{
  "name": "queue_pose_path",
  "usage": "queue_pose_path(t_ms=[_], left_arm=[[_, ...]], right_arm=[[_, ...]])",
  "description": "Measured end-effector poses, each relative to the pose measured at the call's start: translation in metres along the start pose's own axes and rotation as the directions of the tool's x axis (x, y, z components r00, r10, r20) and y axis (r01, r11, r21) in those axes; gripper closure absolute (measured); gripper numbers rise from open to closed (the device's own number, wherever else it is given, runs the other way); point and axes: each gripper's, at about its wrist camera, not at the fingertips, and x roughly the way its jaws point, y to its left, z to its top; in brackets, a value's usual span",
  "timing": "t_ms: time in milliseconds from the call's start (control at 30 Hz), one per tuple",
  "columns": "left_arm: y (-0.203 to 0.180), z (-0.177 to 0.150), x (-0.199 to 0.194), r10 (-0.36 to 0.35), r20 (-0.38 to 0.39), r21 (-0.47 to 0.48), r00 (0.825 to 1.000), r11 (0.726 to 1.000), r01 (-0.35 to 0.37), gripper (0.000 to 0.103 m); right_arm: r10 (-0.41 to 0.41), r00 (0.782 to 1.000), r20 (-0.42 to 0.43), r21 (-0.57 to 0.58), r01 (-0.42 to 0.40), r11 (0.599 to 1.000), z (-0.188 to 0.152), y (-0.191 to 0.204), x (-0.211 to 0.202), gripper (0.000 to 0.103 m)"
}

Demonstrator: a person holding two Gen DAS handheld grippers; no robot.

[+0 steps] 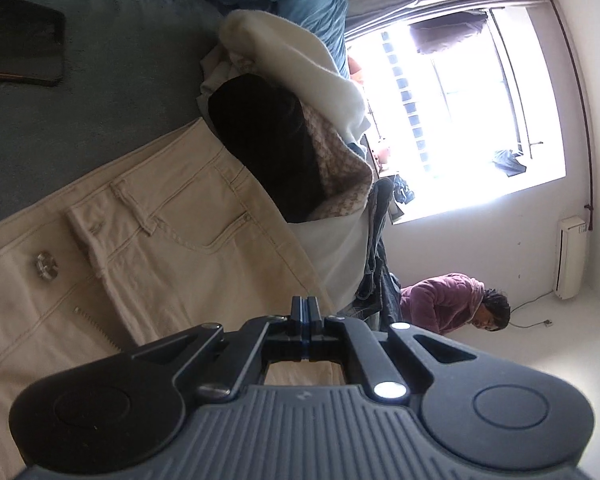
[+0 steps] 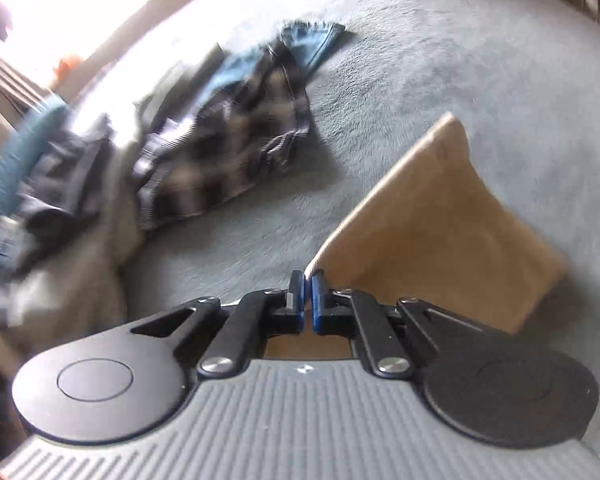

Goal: Fold clothes

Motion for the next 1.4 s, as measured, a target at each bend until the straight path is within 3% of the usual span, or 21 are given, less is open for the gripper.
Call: queue_pose_path(t_ms=[200,267,333,467,533,633,767,1000,1167,1267,1400], left_arm=[[0.005,-0.008,-0.009,-0.038,-0.032,-0.041,0.999,0.998,0.037,0.100],[0.006,-0.007,-0.004,-0.034,-0.050,-0.081,0.998,0.996,0.030,0.089],[0.004,-0.002,0.006,-0.031,-0.045,-0.121,0.998,0.992,0.025,0.067],[-0.012,0.014,0.047,-0.017,-0.039,-0.162,0.999,0.987,0.010,0.054],[-0.021,0.021,0.073,0.023,-0.043,-0.168,0.999,0.985,-0.030,0.046],[-0.024,0.031,0.115,0.109,-0.059,-0.207,0.992,0.971,-0.119,0.046],[-0.016,0.046,0.152,0.168,-0.059,-0.305,0.984,0.936,-0.179,0.046],[-0.003,0.059,0.183,0.252,-0.052,-0.394,0.966,0.884,-0.252,0.046],[0.006,0.054,0.192,0.300,-0.045,-0.423,0.953,0.858,-0.290,0.060],[0.012,0.051,0.194,0.312,-0.042,-0.440,0.949,0.847,-0.298,0.075],[0.023,0.047,0.193,0.299,-0.033,-0.475,0.954,0.835,-0.278,0.088]], right_arm=[[0.232,0.969,0.081,0.073,-0.238,0.969,-0.058,-0.033,-0.062,0.102],[0.279,0.956,0.084,0.099,-0.287,0.953,-0.077,-0.047,-0.069,0.102],[0.306,0.947,0.098,0.128,-0.317,0.940,-0.092,-0.056,-0.072,0.102],[0.342,0.932,0.117,0.187,-0.359,0.914,-0.119,-0.072,-0.071,0.102],[0.359,0.926,0.121,0.204,-0.377,0.904,-0.129,-0.076,-0.067,0.102],[0.379,0.917,0.122,0.219,-0.397,0.891,-0.140,-0.079,-0.061,0.102],[0.391,0.913,0.114,0.211,-0.407,0.889,-0.148,-0.081,-0.054,0.102],[0.417,0.903,0.103,0.177,-0.429,0.886,-0.150,-0.078,-0.046,0.102],[0.450,0.886,0.114,0.196,-0.464,0.864,-0.151,-0.081,-0.036,0.101],[0.458,0.882,0.113,0.193,-0.472,0.860,-0.153,-0.081,-0.031,0.101],[0.483,0.870,0.103,0.195,-0.494,0.847,-0.156,-0.081,-0.026,0.100]])
